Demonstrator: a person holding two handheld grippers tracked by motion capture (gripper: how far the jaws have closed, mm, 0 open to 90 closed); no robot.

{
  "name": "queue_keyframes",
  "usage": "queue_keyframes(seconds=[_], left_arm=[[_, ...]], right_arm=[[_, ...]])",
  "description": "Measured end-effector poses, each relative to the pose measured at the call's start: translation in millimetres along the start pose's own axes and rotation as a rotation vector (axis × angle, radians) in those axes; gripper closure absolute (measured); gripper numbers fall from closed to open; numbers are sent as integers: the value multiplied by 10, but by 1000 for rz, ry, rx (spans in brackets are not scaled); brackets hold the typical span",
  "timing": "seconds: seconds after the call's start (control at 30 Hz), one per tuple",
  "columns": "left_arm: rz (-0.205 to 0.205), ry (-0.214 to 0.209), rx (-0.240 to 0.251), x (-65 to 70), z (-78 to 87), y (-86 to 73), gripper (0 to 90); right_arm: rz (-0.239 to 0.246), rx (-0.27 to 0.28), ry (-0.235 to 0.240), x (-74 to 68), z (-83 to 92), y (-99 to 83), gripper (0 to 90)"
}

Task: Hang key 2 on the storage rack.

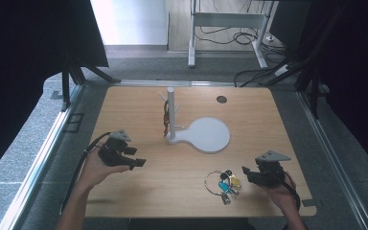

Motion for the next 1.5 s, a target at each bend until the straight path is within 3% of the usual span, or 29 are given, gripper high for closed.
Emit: queue_keyframes(seconds=[0.17,0.2,0.4,0.53,0.6,0.87,1.2,1.5], left_arm=[[1,2,4,2,-39,-53,374],[7,2,8,5,-62,-73,374],[21,3,32,27,-124,-118,375],[1,-1,16,71,-191,-160,375],[7,2,15,87,-221,-183,375],[20,19,3,48,-232,-234,375],[20,2,15,71,-244,-222,375],[27,-1,31,54,-225,-216,374]], right_arm=[[54,-65,39,-94,-4,59,415],[109,-117,45,-132,-36,71,421],[179,-192,113,-273,-61,154,484],[212,-231,159,-356,-70,202,529],[260,-277,178,-420,-89,241,570],[355,-380,220,-567,-204,295,642],[420,-460,225,-663,-335,329,696],[449,-488,234,-701,-401,346,702]])
Point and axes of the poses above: each handheld gripper's, and its own axes: z roughly backward along the jaws, y roughly out of its top, x roughly to its right, the point moved 9 cm from there along -z, roughly forward along the jaws, and after that the axes turned 5 degrees about -x, right-handed, at the moved point
